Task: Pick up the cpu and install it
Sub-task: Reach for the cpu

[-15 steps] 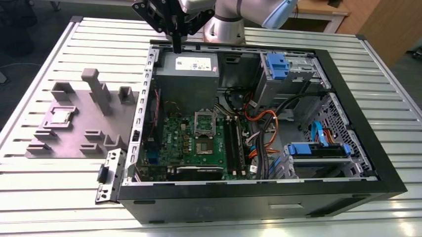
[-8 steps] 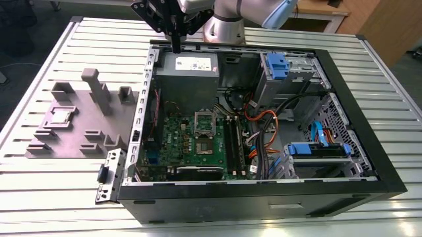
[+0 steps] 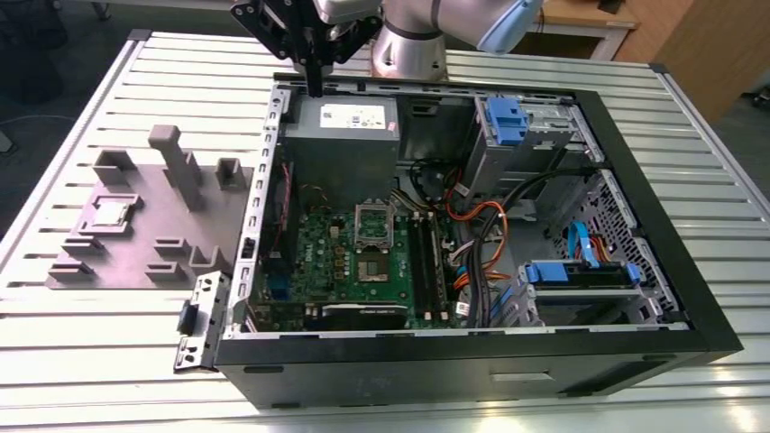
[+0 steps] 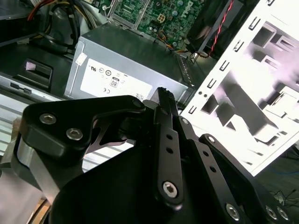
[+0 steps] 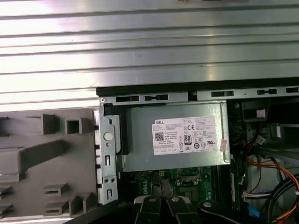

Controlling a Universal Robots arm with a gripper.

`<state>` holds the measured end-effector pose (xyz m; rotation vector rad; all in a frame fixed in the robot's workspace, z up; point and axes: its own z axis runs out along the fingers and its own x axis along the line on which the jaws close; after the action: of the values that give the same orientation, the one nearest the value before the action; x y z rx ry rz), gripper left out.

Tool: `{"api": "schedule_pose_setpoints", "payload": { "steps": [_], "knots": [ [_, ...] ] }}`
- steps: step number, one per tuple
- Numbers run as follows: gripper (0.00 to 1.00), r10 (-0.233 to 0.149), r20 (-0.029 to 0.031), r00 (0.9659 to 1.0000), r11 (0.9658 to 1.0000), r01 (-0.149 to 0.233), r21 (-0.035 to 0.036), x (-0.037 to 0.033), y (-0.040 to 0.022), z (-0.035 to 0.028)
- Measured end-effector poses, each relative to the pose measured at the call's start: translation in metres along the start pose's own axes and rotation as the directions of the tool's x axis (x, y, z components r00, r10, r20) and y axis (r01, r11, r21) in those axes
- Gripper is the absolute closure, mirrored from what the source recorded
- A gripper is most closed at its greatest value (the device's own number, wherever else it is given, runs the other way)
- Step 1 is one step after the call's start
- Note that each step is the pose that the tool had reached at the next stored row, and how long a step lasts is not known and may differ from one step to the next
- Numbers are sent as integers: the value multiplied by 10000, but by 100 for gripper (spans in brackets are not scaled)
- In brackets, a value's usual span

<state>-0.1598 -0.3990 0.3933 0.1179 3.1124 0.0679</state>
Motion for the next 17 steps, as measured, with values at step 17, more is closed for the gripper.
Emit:
{"api": "schedule_pose_setpoints", "payload": {
  "steps": [17],
  "knots": [
    [89, 0, -1, 10000, 10000, 0, 1, 82, -7, -3]
  ]
}}
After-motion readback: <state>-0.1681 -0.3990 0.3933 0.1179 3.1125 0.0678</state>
